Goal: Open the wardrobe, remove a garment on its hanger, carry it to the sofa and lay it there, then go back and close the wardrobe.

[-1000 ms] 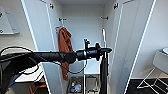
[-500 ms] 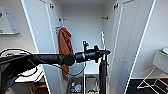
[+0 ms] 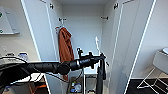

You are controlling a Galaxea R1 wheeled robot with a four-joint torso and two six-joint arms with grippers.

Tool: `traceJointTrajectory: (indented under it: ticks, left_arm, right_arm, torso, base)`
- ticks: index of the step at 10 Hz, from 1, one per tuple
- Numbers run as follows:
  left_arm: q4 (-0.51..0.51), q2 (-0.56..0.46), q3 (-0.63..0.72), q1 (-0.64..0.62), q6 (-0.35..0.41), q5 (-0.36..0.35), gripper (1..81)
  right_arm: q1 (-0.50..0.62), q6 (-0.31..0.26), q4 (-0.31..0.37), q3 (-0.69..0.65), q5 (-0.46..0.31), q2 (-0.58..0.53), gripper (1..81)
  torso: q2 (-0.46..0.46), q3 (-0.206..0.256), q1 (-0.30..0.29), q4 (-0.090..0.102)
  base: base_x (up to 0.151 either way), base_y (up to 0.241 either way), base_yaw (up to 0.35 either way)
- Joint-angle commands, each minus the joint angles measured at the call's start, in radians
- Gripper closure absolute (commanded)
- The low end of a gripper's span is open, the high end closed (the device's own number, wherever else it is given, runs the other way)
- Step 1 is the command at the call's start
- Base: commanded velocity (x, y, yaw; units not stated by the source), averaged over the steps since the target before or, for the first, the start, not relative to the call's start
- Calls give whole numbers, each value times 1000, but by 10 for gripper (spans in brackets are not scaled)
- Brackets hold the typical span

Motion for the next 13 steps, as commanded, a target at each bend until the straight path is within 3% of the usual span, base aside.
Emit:
traceJointTrajectory:
  ticks: [1, 13]
  left_arm:
    - [49, -39, 62, -115, 8, -66, 811]
    - [48, -99, 65, -69, 5, -62, 811]
  right_arm:
    - [46, -2, -2, 8, -54, 7, 10]
    - [47, -2, -8, 8, -55, 12, 10]
  torso:
    - [0, 0, 0, 0]
    - [0, 0, 0, 0]
  base:
    - [0, 0, 0]
    - [0, 0, 0]
